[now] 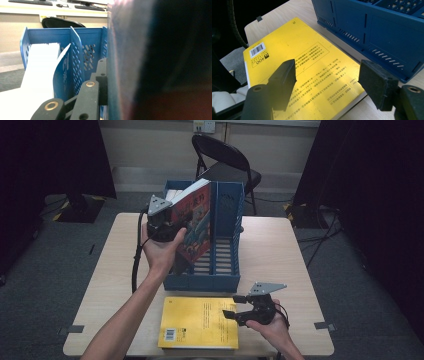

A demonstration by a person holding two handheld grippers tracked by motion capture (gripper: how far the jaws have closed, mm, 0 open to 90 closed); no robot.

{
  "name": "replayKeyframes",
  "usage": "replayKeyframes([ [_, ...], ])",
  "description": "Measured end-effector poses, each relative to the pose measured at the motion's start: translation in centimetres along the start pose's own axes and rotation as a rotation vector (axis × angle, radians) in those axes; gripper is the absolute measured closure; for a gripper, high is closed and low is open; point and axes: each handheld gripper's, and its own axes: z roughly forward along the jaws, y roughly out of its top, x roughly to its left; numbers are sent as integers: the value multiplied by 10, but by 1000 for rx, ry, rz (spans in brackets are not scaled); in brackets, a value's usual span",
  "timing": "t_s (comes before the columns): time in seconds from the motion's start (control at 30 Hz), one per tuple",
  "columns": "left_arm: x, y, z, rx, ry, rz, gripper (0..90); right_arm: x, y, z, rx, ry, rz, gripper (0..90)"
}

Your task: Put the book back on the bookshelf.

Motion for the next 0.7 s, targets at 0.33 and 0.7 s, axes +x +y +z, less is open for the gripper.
replayKeyframes([
  [0.33,-2,-8,19,-3,19,-27,746,-2,-2,1,9,8,9,291],
  [0.7,-3,-10,38,-11,53,-35,746,-2,-4,4,24,18,5,289],
])
